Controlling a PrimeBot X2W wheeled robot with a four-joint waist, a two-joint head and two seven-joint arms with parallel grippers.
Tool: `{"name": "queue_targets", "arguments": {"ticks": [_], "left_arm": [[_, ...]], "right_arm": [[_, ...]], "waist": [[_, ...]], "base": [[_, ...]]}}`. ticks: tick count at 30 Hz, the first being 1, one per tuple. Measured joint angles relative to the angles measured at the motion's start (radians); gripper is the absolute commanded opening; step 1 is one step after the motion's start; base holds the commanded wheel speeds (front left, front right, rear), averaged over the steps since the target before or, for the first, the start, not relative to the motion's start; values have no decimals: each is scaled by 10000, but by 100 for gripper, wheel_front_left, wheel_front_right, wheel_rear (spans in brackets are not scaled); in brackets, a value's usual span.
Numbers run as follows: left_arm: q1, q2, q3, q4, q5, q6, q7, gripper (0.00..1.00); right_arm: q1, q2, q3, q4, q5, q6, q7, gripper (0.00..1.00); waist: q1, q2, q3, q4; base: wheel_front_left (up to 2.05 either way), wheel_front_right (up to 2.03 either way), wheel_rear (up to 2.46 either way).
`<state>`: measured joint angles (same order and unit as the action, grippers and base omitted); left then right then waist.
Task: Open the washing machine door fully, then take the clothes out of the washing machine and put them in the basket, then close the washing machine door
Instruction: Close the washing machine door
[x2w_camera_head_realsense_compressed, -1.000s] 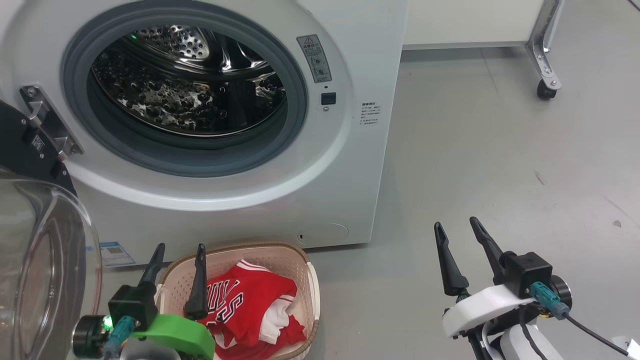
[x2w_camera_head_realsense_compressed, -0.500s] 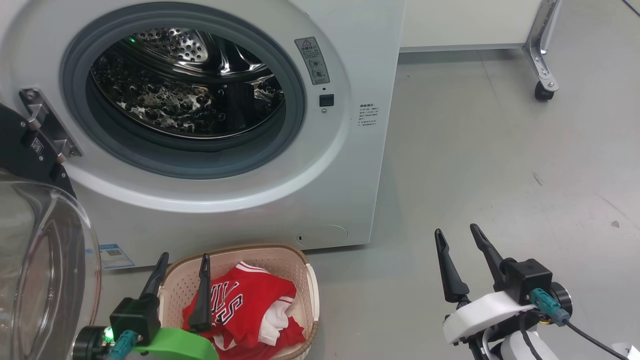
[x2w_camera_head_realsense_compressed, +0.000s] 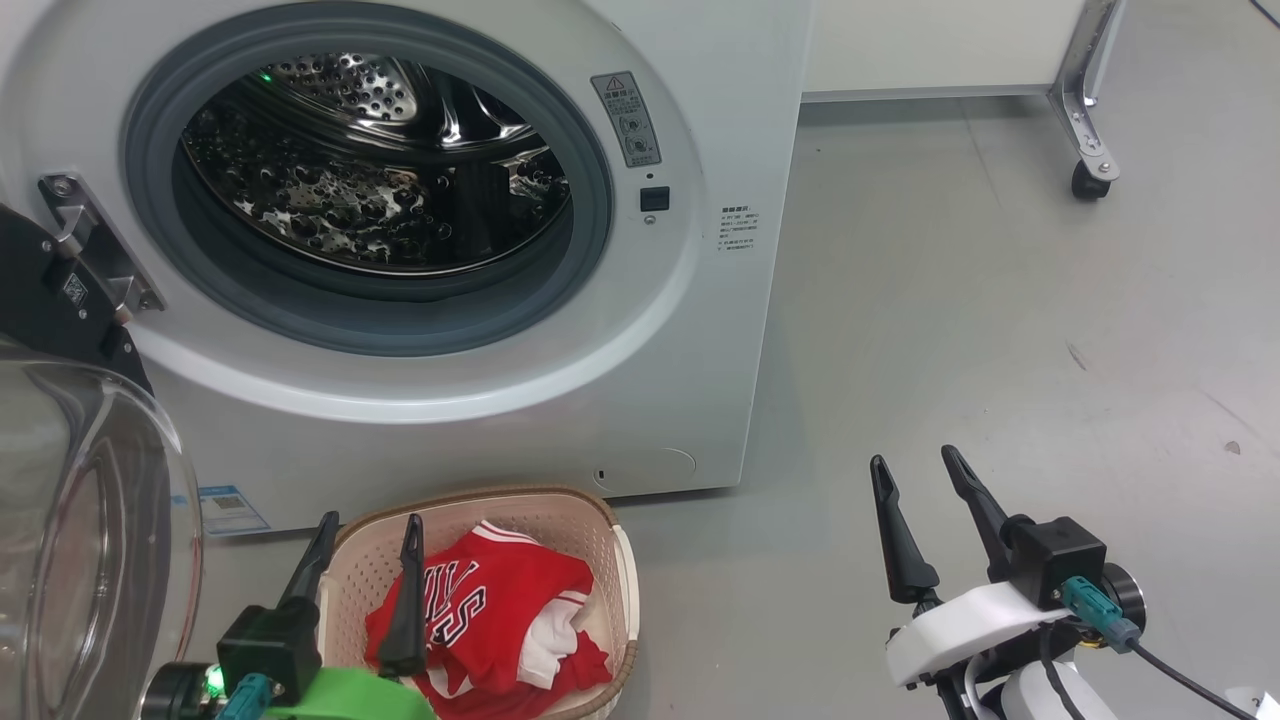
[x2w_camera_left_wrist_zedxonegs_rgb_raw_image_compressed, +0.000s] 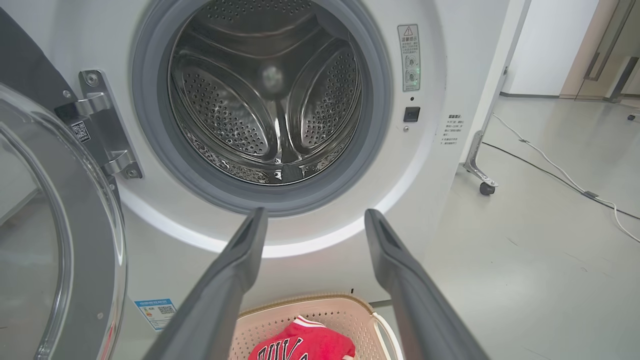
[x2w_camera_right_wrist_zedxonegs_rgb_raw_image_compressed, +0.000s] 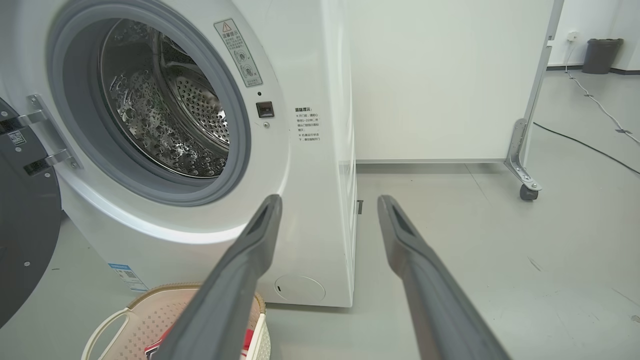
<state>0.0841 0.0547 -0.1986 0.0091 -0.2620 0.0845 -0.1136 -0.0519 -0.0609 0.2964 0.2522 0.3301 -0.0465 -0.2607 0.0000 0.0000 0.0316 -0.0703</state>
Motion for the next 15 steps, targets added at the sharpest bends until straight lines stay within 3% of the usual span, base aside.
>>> {"name": "queue_targets", "arguments": {"ticks": [15], "left_arm": [[290,44,6,-631,102,86,309,100]], "right_arm": [[1,6,-2,-33,-75,0,0,100]], "waist": [[0,0,29,-93]], "base": [[-20,20,0]]}}
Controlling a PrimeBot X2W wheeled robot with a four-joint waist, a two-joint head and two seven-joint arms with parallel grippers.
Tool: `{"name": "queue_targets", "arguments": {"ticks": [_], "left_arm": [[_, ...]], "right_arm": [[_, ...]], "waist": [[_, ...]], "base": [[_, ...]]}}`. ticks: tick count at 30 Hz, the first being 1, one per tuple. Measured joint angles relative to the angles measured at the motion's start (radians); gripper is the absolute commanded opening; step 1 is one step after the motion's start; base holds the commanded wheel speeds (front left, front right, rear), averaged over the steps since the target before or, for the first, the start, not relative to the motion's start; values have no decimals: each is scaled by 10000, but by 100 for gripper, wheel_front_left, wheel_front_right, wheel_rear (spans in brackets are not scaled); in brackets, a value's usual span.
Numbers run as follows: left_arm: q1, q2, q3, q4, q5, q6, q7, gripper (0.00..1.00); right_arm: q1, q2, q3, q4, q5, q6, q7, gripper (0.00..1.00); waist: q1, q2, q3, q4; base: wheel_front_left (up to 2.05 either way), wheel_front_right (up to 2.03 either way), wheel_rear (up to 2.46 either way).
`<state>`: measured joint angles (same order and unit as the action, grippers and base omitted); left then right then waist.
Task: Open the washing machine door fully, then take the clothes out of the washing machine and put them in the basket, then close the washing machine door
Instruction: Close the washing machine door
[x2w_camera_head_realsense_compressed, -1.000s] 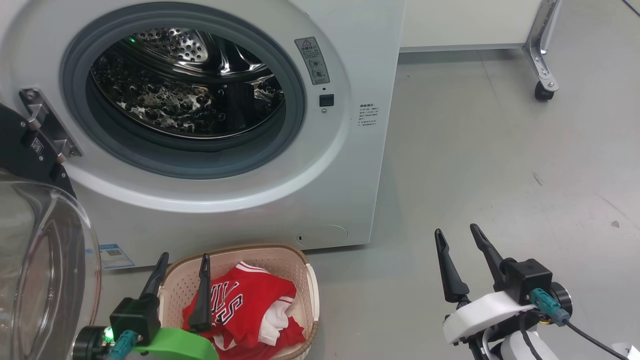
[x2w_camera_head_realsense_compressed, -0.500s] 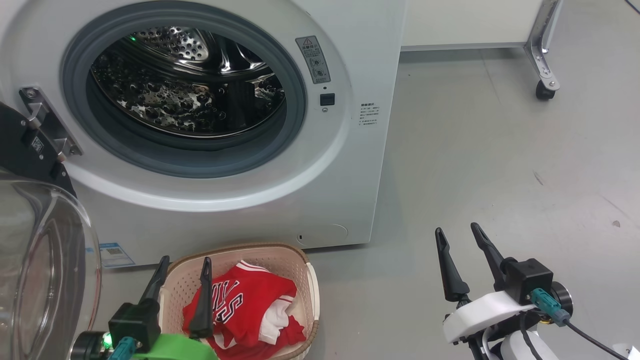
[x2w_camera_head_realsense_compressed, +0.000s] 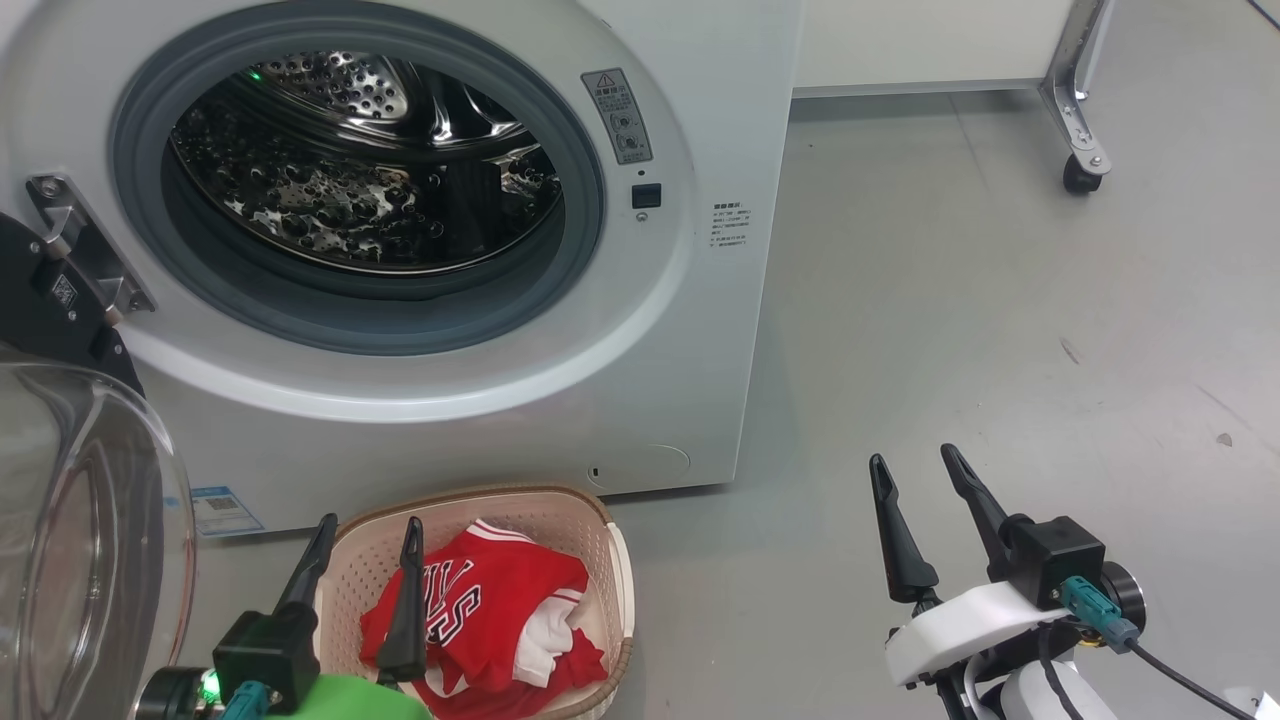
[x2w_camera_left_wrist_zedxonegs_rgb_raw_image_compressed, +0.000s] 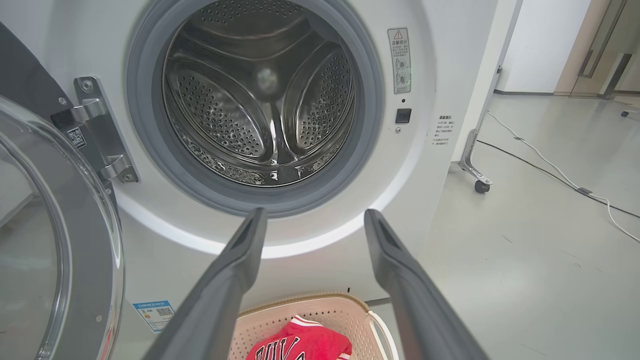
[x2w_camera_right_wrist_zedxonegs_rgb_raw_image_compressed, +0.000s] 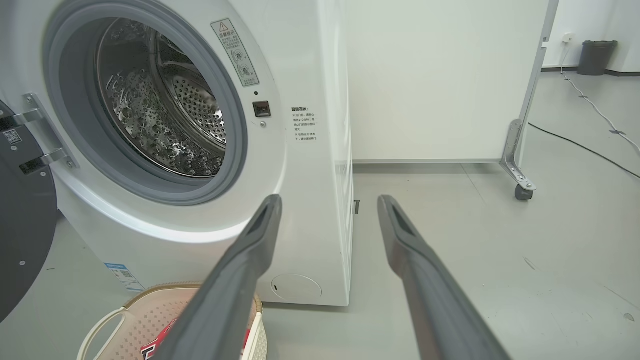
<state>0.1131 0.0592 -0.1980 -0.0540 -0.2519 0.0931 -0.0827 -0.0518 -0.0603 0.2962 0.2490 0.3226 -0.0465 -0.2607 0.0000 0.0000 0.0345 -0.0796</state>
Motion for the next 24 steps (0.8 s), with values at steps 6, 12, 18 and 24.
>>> {"name": "queue_targets", "arguments": {"ticks": [6,12,18,24], "left_arm": [[94,0,8,-221,2,48,113,100],[164,0,10,-384,17,75,203,100],[242,0,12,-579,27,75,288,100],[310,-2,-40,-784,-6,75,311,100]], "right_arm": [[1,2,-2,-4,0,0,0,100],[2,2,-4,-6,0,0,0,100],[5,2,-2,-25,0,0,0,100],[5,2,-2,-25,0,0,0,100]], "waist": [[0,0,-14,-16],[0,0,-16,1],[0,0,4,32],[0,0,17,47]], "base": [[-62,62,0],[-86,86,0],[-111,111,0],[-104,104,0]]}}
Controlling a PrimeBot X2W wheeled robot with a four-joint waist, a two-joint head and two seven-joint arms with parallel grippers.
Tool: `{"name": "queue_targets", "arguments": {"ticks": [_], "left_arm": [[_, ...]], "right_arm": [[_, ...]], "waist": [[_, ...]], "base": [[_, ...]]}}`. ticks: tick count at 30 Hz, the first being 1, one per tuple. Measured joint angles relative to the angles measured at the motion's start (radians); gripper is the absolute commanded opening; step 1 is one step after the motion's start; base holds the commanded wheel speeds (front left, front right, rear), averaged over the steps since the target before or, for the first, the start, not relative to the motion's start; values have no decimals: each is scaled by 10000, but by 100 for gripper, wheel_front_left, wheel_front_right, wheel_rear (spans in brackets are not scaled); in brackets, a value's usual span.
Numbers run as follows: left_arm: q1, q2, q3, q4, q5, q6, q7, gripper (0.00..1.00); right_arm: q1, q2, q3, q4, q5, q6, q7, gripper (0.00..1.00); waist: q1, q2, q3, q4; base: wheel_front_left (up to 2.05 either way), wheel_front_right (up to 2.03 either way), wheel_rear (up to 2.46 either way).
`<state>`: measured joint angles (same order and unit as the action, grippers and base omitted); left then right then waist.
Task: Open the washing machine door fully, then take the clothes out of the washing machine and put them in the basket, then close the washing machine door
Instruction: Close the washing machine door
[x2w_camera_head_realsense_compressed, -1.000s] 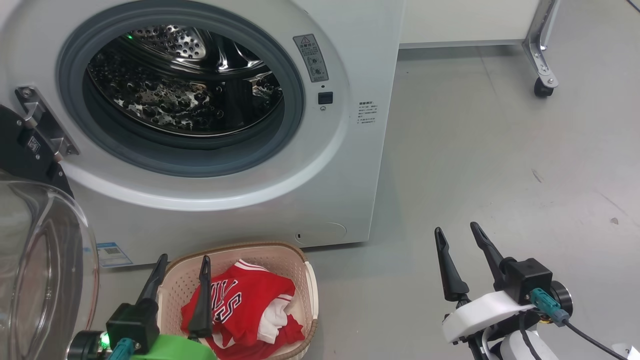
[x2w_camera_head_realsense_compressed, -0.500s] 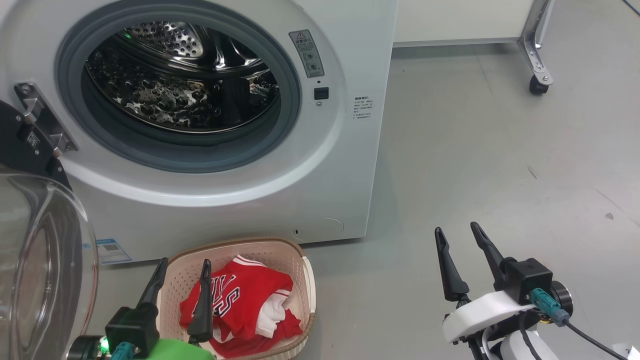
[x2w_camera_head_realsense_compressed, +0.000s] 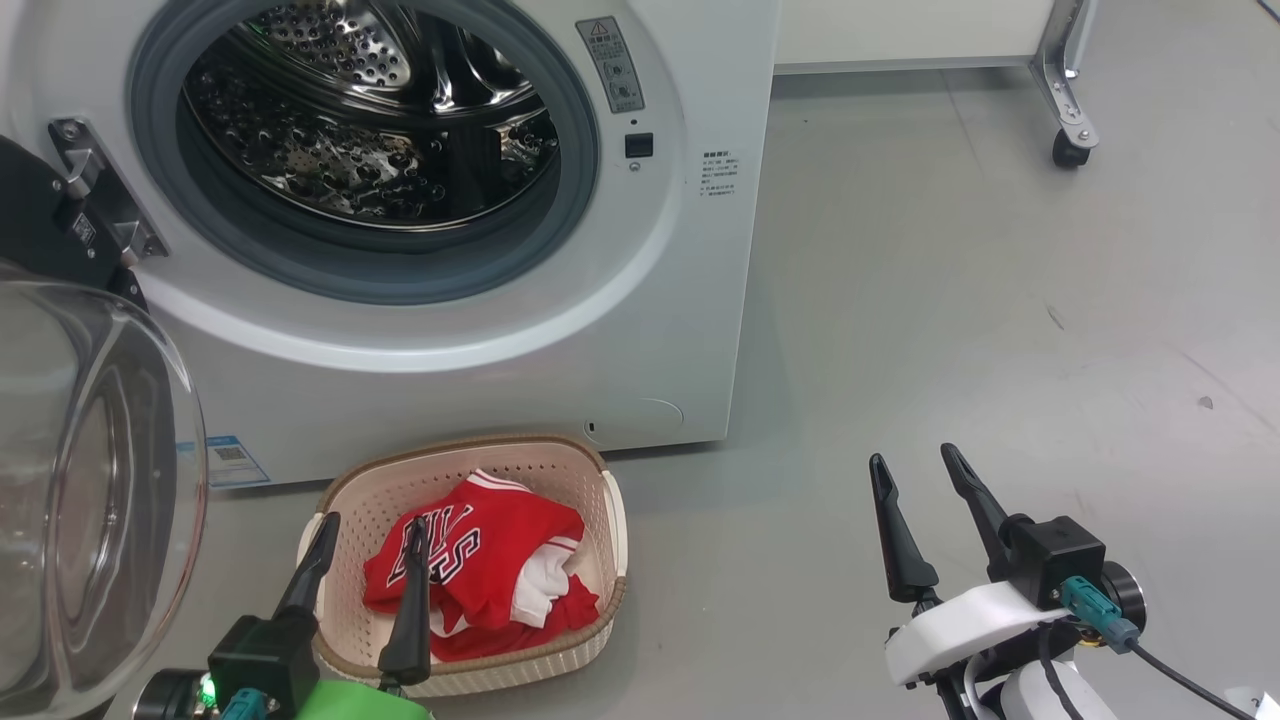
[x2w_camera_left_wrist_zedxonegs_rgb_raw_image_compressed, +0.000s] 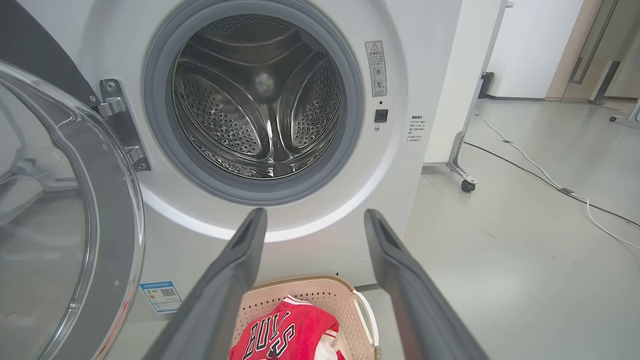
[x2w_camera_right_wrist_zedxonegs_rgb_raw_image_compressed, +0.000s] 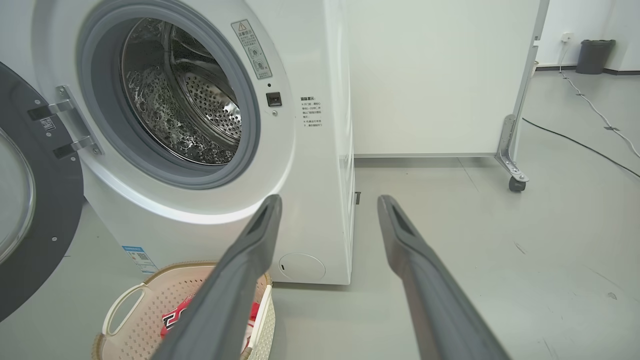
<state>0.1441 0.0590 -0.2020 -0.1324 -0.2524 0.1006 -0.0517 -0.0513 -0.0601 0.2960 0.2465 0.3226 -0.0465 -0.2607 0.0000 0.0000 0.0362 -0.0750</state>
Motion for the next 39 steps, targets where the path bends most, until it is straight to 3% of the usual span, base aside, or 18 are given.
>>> {"name": "queue_targets", "arguments": {"ticks": [16,39], "left_arm": [[92,4,59,-274,6,6,167,100],[103,4,92,-468,21,58,242,100]], "right_arm": [[0,2,-29,-2,2,-2,0,100],[0,-8,-36,-2,0,-10,0,100]], "waist": [[0,0,96,-29],[0,0,154,148]], "base": [[-62,62,0],[-5,5,0]]}}
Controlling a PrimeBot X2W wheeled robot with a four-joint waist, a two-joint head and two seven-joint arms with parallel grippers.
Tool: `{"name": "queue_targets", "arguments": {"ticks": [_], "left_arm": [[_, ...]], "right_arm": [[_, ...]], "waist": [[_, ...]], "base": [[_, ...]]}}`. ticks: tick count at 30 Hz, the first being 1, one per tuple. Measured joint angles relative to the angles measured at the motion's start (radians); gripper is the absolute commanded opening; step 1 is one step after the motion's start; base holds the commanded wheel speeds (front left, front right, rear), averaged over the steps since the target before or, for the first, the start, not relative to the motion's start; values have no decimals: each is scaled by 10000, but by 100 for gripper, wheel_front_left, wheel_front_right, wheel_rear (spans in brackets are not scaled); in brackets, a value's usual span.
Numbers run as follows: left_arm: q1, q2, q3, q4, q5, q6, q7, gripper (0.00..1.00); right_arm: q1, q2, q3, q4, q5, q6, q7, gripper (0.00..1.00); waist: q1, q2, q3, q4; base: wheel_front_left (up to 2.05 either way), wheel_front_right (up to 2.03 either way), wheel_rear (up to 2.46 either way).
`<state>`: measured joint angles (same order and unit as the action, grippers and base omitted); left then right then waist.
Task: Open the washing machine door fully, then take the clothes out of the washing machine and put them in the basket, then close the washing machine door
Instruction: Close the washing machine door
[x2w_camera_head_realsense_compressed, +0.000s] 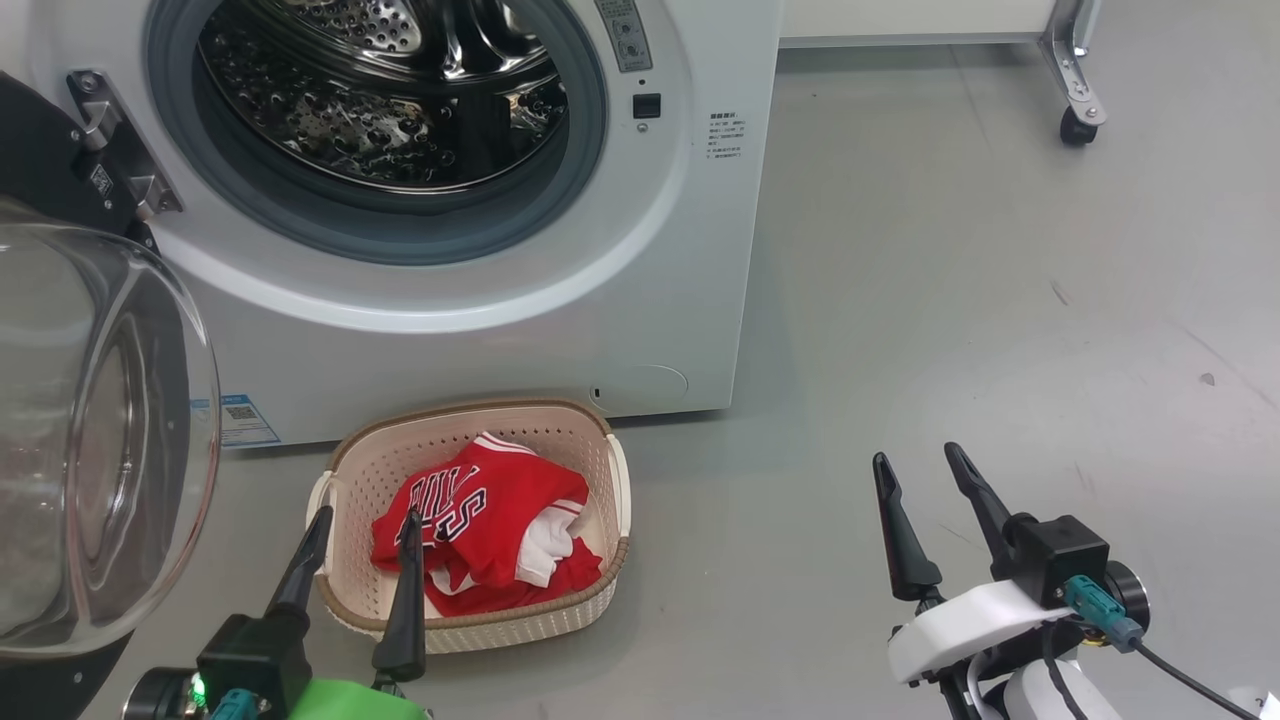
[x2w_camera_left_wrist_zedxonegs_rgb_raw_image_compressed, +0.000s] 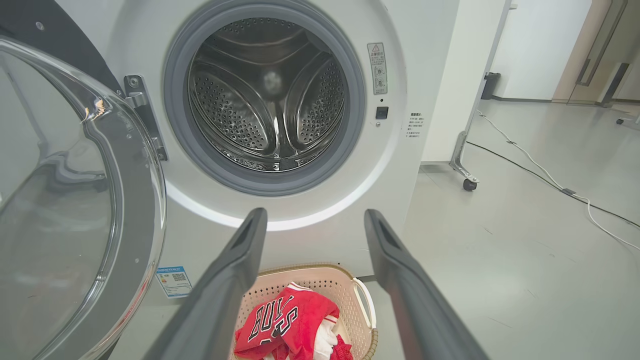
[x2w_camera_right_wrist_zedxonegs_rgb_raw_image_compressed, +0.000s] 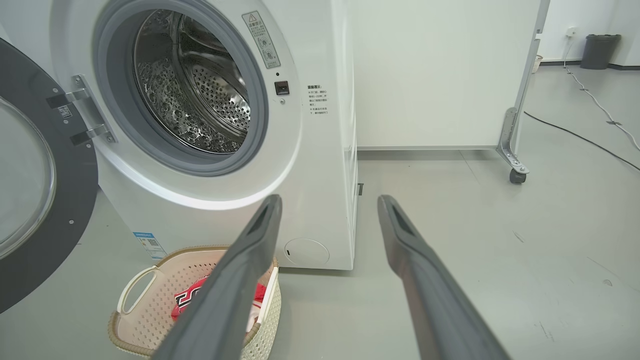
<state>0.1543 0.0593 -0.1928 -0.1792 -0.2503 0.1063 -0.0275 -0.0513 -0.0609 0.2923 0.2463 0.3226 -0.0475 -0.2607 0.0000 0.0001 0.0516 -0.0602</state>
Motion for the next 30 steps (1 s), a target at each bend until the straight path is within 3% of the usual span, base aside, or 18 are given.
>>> {"name": "queue_targets", "arguments": {"ticks": [11,30], "left_arm": [[-8,-2,-6,-33,-4,0,52,100],[-35,-12,548,38,2,31,-178,100]], "right_arm": [[21,-102,-236,-201,0,-92,0,100],[18,-263,-140,-470,-96,-67,2,100]], "waist": [[0,0,73,493],[0,0,111,2653]], "base": [[0,0,0],[0,0,0]]}}
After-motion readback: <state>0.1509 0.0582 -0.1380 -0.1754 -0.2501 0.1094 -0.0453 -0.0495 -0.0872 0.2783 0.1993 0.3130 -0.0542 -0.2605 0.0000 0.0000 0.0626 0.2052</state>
